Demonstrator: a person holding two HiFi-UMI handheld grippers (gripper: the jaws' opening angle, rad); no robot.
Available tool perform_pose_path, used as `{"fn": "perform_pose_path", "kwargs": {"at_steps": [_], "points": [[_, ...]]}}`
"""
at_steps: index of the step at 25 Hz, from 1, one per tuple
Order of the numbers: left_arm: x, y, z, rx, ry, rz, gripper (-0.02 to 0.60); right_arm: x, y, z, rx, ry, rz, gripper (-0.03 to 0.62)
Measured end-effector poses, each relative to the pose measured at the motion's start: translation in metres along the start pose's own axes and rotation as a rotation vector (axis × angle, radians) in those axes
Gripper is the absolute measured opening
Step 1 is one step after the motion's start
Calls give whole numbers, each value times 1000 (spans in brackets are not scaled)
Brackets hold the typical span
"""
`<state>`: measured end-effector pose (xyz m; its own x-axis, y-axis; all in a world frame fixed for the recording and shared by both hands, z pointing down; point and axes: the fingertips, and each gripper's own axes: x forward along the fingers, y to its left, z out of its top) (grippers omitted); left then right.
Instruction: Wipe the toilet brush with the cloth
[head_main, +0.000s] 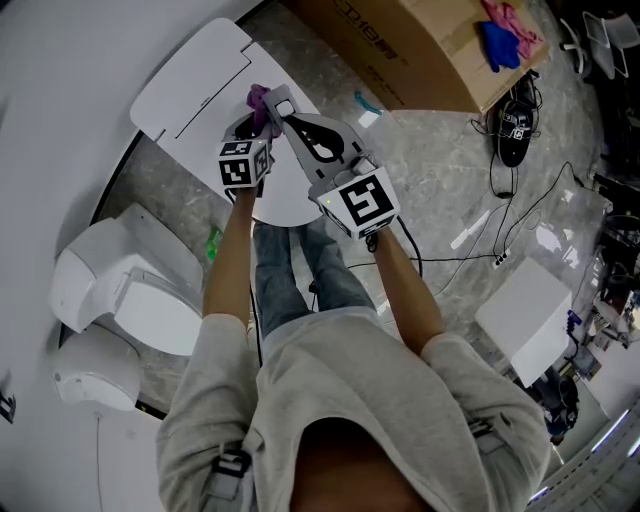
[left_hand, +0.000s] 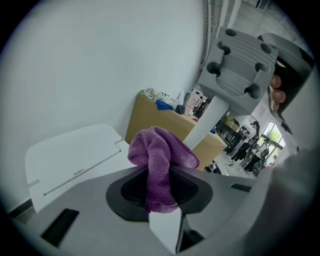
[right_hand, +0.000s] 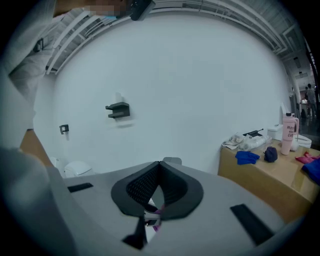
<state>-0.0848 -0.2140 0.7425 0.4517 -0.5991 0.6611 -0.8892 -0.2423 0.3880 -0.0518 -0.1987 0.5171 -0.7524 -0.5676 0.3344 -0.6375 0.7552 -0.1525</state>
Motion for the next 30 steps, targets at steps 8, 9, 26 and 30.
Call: {"fn": "perform_pose_path", "kwargs": {"at_steps": [8, 9, 26, 30], "points": [[-24, 6, -1, -35, -29, 13, 110, -1, -1, -2, 3, -4, -2, 31], [-31, 7, 1, -36, -48, 20, 110, -1, -2, -2, 1, -5, -2, 31], [-69, -20, 81, -77, -279, -83, 109, 1, -2, -3, -7, -2, -1, 31], [-61, -22, 79, -142, -281, -136, 109, -1, -6, -2, 13, -5, -4, 31]]}}
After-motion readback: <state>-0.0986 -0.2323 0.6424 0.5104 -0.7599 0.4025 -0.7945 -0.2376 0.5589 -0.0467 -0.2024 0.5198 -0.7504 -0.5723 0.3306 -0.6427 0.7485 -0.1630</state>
